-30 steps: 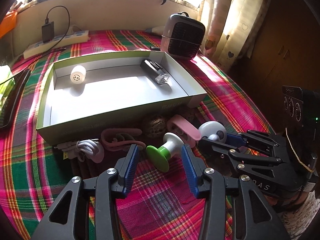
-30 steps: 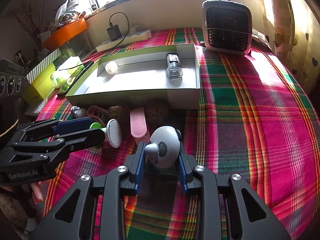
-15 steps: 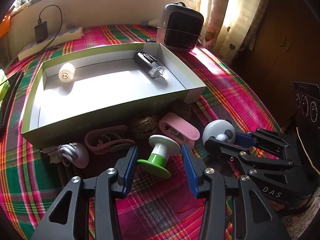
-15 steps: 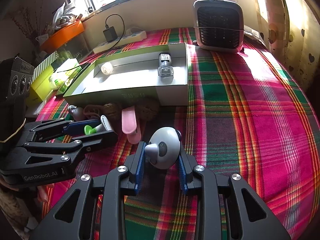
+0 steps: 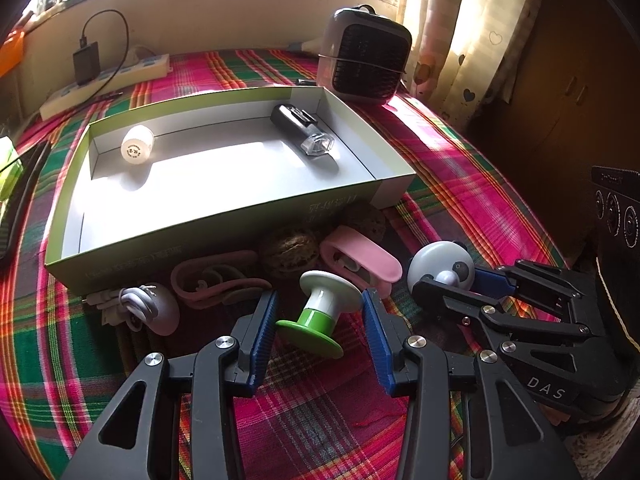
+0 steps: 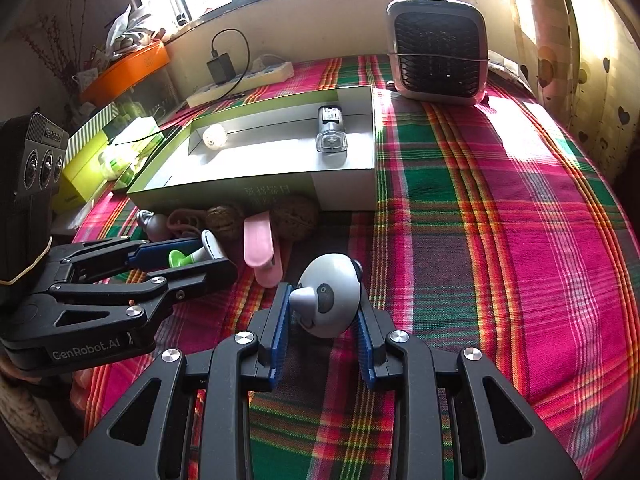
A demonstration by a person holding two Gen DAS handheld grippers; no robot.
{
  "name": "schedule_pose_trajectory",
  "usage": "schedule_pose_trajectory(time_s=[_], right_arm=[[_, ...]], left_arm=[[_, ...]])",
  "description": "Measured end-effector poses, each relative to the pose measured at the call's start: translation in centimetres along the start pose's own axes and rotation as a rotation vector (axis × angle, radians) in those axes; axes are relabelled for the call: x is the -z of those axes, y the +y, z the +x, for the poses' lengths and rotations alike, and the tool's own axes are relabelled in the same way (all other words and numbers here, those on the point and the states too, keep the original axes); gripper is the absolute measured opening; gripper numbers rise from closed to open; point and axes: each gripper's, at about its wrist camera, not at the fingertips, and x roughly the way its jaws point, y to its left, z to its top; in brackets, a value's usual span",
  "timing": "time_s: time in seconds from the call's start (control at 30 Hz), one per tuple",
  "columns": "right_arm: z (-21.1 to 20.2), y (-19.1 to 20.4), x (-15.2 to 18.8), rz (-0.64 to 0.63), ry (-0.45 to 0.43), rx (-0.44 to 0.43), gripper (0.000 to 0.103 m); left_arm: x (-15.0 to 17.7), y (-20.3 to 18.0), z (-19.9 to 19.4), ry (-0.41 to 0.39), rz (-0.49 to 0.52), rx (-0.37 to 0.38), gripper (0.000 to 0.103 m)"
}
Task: Organize objects
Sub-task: 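Close the left gripper on the green-and-white suction toy while the right gripper holds the face toy, then lift both toys and carry them toward the open white box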
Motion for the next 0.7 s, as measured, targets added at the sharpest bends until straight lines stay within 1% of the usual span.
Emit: schedule_pose_trajectory(time_s=[0.7], right_arm=[[0.03,-0.02,0.03,0.000,0.000,-0.001,0.031]], left_arm=[[0.11,-0.07,-0.25,-0.014,-0.001,-0.003,0.040]])
